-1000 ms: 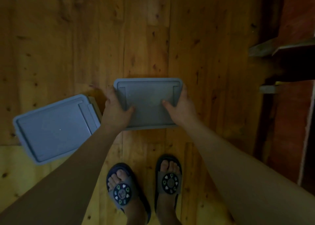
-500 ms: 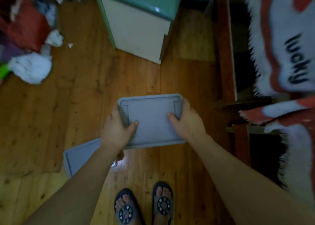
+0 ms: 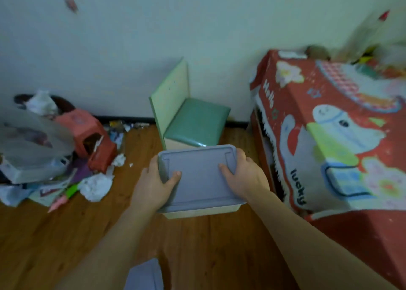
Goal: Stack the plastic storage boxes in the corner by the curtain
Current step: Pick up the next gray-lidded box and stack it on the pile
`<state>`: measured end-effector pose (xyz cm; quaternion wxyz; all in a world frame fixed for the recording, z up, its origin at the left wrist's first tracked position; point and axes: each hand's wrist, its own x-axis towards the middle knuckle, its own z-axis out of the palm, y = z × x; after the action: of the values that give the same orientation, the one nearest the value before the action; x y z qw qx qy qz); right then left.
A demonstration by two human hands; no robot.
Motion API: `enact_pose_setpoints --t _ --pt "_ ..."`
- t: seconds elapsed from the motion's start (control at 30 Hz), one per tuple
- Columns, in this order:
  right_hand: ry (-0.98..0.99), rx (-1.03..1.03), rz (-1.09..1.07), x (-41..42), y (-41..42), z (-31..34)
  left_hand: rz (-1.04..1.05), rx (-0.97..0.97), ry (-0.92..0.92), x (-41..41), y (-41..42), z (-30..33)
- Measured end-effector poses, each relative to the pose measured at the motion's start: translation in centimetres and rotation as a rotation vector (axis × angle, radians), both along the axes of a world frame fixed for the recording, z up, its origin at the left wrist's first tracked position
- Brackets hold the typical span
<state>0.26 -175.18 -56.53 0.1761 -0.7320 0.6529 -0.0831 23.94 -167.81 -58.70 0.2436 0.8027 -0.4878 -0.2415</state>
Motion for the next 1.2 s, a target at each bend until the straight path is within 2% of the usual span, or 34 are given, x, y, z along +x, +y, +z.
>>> enact_pose_setpoints --t 0.3,0.53,0.8,1.2 --pt "-0.088 -0.174 0.043 0.4 -2.1 18.8 0.011 -0.187 -0.152 0.7 -1.8 19.9" --pt "-0.092 -0.278 0.030 -0.1 -2.3 30.8 -0.003 -0.271 -0.216 0.3 -2.0 32.5" --pt "-0.062 -0.359 -0.019 -3.9 -1.4 39.8 -0.064 -0.334 -0.222 -2.6 -2.6 41.1" --pt "0.005 -0.417 -0.168 -14.4 1.7 44.7 -0.215 -0.371 -0.206 -12.6 -4.1 45.5"
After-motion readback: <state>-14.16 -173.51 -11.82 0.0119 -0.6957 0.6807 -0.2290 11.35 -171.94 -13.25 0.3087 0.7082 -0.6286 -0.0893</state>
